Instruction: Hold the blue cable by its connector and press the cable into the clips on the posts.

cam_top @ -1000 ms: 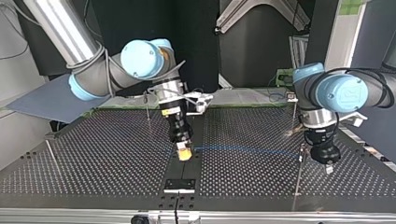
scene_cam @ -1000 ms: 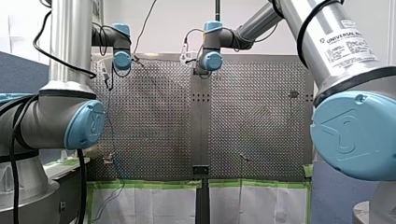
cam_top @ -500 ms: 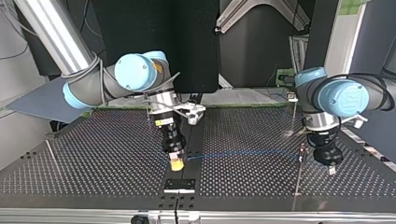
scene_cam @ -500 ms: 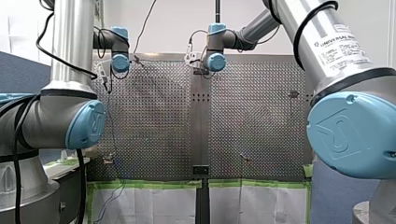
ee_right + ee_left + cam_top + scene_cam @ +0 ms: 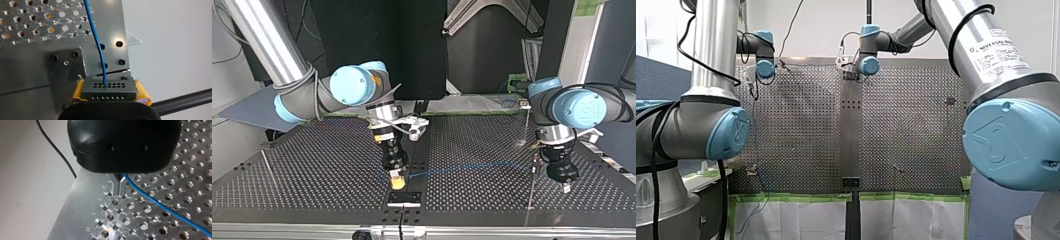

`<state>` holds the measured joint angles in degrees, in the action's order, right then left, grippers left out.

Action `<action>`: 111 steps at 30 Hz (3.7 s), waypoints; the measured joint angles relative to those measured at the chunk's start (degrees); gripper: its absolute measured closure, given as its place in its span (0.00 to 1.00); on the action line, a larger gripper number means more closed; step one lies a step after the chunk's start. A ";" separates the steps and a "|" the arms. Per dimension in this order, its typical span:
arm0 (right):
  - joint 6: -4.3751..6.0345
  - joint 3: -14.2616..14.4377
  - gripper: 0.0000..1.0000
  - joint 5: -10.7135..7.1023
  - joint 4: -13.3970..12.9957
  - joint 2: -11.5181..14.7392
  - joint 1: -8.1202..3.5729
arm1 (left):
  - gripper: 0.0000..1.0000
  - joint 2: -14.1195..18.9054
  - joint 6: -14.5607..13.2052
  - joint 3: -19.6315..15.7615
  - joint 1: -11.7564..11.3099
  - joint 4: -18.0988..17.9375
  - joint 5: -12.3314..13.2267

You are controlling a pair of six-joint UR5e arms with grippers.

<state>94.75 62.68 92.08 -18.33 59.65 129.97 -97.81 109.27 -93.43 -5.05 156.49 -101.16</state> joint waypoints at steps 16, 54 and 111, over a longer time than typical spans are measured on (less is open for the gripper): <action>0.08 0.03 1.00 -0.61 0.99 -0.11 0.25 | 0.00 0.04 2.26 -0.20 -0.26 1.43 1.78; 0.10 0.04 1.00 -0.58 1.28 -0.10 -0.44 | 0.00 12.25 5.53 -7.89 0.25 20.64 10.68; 0.13 0.06 1.00 -0.66 1.54 -0.18 -0.21 | 0.00 18.94 -14.48 -8.59 3.79 22.78 11.21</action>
<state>94.88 62.74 91.42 -16.80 59.48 129.77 -78.88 94.79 -102.02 -1.27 179.27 -89.95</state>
